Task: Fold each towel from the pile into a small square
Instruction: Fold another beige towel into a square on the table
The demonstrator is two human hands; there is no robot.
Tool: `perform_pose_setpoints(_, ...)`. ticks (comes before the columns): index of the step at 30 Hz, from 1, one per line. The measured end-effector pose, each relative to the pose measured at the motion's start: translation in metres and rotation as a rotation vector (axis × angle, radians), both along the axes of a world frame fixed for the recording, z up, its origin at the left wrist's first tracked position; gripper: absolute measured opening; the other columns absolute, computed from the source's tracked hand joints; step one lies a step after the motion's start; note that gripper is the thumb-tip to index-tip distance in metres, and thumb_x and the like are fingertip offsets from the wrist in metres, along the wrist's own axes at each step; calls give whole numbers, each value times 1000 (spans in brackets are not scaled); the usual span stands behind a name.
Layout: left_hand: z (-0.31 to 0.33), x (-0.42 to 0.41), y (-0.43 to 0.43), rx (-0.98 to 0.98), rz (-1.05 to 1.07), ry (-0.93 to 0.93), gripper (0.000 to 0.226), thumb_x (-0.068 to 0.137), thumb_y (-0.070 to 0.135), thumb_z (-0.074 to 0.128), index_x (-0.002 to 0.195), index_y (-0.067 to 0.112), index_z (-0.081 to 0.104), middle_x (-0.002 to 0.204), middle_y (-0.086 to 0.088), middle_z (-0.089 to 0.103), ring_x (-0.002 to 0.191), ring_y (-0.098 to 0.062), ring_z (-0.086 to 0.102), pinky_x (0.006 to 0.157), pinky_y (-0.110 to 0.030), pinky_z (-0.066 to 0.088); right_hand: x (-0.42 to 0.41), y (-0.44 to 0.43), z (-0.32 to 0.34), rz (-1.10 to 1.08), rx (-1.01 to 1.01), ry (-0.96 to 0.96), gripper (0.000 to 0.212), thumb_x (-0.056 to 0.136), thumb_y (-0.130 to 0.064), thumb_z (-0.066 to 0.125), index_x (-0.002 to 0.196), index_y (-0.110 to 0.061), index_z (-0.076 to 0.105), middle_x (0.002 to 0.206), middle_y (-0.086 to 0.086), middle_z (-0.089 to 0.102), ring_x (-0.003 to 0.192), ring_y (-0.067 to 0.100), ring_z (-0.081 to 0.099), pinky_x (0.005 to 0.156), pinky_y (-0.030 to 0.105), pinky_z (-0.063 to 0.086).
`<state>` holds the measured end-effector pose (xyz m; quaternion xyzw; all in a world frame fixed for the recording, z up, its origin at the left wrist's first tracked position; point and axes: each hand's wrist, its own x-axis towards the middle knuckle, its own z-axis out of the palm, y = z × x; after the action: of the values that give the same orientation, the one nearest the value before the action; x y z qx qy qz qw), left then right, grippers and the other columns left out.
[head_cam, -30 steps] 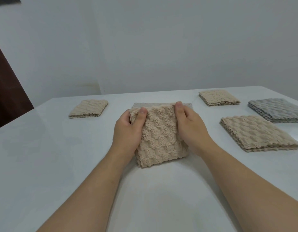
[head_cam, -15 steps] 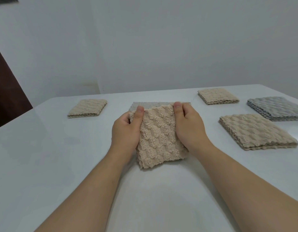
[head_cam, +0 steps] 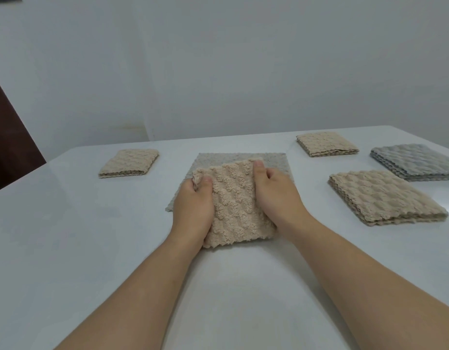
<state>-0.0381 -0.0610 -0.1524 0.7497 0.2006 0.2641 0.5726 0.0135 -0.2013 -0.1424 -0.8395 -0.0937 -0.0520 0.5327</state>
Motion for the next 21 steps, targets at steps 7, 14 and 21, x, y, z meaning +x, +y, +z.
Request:
perform_pose_setpoints(7, -2, -2, -4, 304, 96, 37, 33, 107, 43, 34, 90, 18, 47, 79, 7, 55, 70, -6, 49, 69, -34, 31, -10, 8, -8, -108, -224, -156, 43, 107, -52, 17, 106, -18, 43, 87, 4, 57, 82, 31, 51, 75, 43, 43)
perform_pose_setpoints(14, 1, 1, 1, 462, 139, 48, 35, 108, 44, 31, 88, 17, 41, 75, 3, 52, 75, -27, 50, 65, -37, 31, -7, 10, -8, -161, -396, -203, 38, 107, -51, 11, 101, -21, 33, 78, 3, 51, 76, 31, 47, 68, 42, 37)
perform_pose_setpoints(21, 7, 3, 0, 427, 115, -10, 36, 108, 41, 37, 79, 19, 39, 70, 0, 54, 62, -15, 50, 53, -33, 32, 1, 7, 2, -108, -273, -109, 32, 108, -46, 20, 105, -19, 37, 90, 8, 56, 80, 31, 51, 69, 40, 40)
